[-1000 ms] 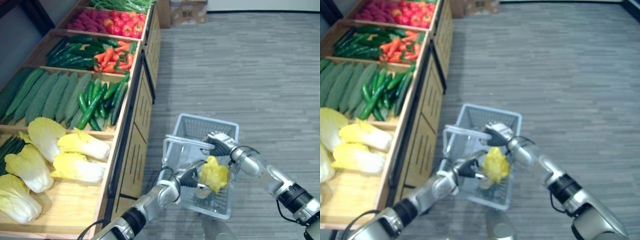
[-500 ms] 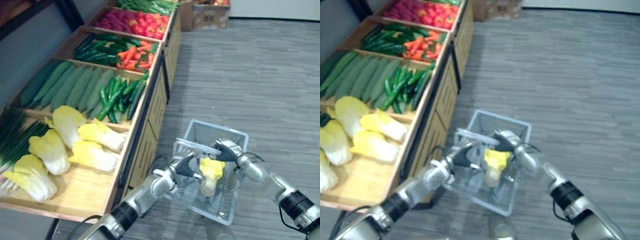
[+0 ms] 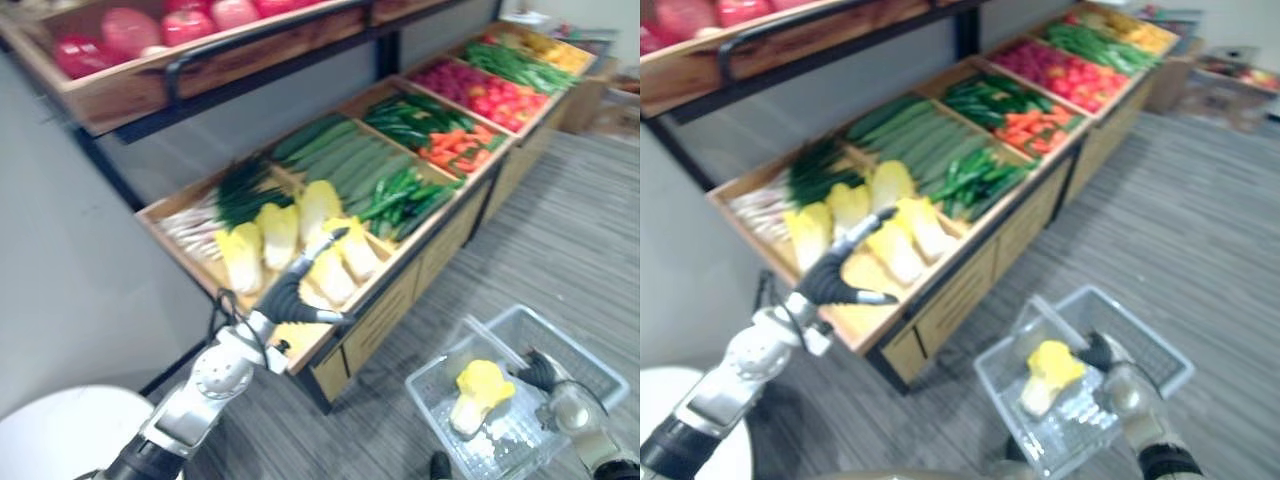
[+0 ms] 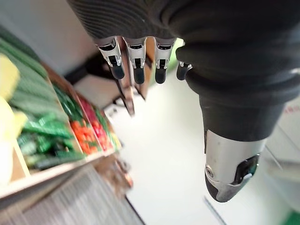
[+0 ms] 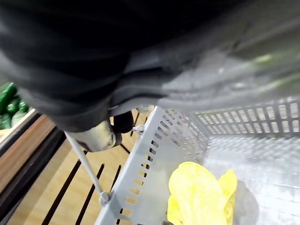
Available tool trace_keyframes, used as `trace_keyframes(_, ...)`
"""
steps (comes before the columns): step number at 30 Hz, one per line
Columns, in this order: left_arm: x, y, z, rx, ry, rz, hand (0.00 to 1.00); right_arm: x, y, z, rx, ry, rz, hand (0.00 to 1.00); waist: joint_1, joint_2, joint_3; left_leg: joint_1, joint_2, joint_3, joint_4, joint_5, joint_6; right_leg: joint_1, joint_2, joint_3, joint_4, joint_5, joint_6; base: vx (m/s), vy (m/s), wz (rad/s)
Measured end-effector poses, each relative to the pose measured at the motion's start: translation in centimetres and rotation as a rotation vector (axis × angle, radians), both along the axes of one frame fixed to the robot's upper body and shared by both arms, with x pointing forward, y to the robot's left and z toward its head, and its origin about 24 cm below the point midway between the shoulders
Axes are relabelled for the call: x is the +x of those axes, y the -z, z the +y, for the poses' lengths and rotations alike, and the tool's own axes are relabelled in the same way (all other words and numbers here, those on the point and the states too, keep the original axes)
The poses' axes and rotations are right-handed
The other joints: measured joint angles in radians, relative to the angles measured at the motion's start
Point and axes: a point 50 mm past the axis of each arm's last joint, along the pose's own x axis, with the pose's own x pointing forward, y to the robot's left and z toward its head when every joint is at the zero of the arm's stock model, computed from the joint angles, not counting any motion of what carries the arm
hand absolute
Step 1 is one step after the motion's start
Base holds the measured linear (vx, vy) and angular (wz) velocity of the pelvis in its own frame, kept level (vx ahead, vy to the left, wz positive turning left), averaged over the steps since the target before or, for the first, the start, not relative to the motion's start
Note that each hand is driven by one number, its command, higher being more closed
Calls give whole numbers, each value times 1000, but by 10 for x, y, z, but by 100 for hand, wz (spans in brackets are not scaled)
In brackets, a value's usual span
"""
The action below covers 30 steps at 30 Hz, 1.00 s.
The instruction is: Pick vegetable in the basket
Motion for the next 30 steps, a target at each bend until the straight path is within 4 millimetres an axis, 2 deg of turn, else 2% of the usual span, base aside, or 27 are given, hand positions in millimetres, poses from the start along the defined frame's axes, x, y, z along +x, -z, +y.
trace_keyframes(2, -3, 0, 16, -56, -104, -15, 0, -19, 11, -14, 23, 155, 22, 100, 2, -10, -8, -1, -19, -49, -33, 28, 7, 19, -12, -47, -3, -6, -2, -16, -1, 83)
trace_keyframes(4, -7, 2, 30, -132, -209, -26, 0, -36, 19, -22, 32, 252, 45, 100, 19, -19, -20, -13, -32, -88, -51, 45, 12, 23, -24, -79, -4, -12, -3, -15, -1, 62)
trace_keyframes(5, -12, 7, 40, -179, -286, -22, 0, -43, 23, -23, 39, 297, 51, 100, 23, -30, -23, -20, -40, -112, -49, 61, 26, 27, -33, -105, -4, -20, 0, -11, -10, 60)
trace_keyframes(7, -16, 25, 55, -233, -411, 29, 0, -55, 29, -24, 62, 368, 63, 100, 20, -44, -34, -33, -54, -147, -53, 72, 31, 39, -47, -149, -3, -45, 2, -21, -17, 57)
trace_keyframes(9, -24, 53, 73, -269, -586, 116, 0, -65, 36, -23, 84, 440, 65, 100, 25, -59, -45, -34, -63, -176, -79, 91, 24, 41, -54, -176, 1, -77, 6, -42, -43, 38)
trace_keyframes(13, -43, 121, 102, -230, -908, 370, 0, -80, 41, -24, 95, 533, 56, 100, 21, -65, -51, -20, -61, -215, -151, 146, 18, 41, -43, -221, 7, -103, 1, -42, -34, 29)
trace_keyframes(14, -47, 130, 105, -215, -952, 406, 0, -82, 42, -23, 97, 545, 55, 100, 21, -67, -51, -21, -58, -216, -151, 147, 17, 42, -40, -225, 7, -103, 0, -42, -37, 10)
trace_keyframes(15, -58, 148, 112, -179, -1040, 480, 0, -86, 45, -20, 101, 554, 62, 100, 21, -74, -56, -20, -53, -218, -151, 147, 16, 46, -35, -228, 5, -104, -1, -25, -26, 4)
trace_keyframes(16, -64, 156, 114, -167, -1078, 517, 0, -87, 47, -19, 103, 557, 65, 100, 21, -77, -58, -20, -52, -218, -151, 147, 16, 48, -33, -229, 4, -105, -1, -38, -29, 2)
trace_keyframes(17, -79, 176, 120, -119, -1142, 617, 0, -88, 49, -16, 108, 566, 65, 100, 20, -82, -61, -18, -48, -219, -152, 147, 15, 56, -29, -232, 1, -108, -1, -32, -17, 1)
trace_keyframes(19, -104, 205, 124, -64, -1205, 780, 0, -91, 51, -13, 125, 590, 59, 100, 18, -90, -71, -18, -46, -219, -152, 145, 13, 58, -27, -234, -3, -110, 1, -16, -9, 0)
trace_keyframes(21, -139, 238, 124, 7, -1263, 1007, 0, -94, 54, -8, 140, 623, 50, 100, 17, -99, -75, -19, -47, -219, -153, 143, 10, 61, -26, -236, -9, -110, 1, 0, 0, 0)
trace_keyframes(22, -149, 245, 123, 25, -1278, 1061, 0, -95, 55, -8, 145, 631, 48, 100, 17, -101, -76, -18, -47, -219, -153, 142, 10, 63, -26, -236, -13, -109, 1, 0, 0, 0)
trace_keyframes(24, -187, 265, 118, 24, -1349, 1246, 0, -100, 58, -8, 159, 672, 53, 100, 16, -106, -79, -16, -48, -220, -152, 137, 8, 71, -26, -238, -18, -109, 0, 27, 7, 4)
trace_keyframes(25, -196, 268, 117, 18, -1370, 1287, 0, -102, 59, -7, 158, 679, 55, 100, 15, -106, -79, -14, -48, -220, -153, 135, 7, 74, -26, -239, -20, -109, 0, 37, 2, 2)
trace_keyframes(27, -226, 279, 108, -21, -1437, 1440, 0, -106, 61, -8, 160, 713, 59, 100, 14, -108, -81, -3, -47, -219, -152, 131, 4, 79, -25, -236, -20, -109, -1, 44, -3, 0)
trace_keyframes(30, -238, 287, 93, -50, -1436, 1536, 0, -110, 61, -9, 155, 740, 62, 100, 14, -105, -79, 17, -45, -213, -152, 132, 4, 92, -23, -228, -20, -108, 0, 47, -9, -6)
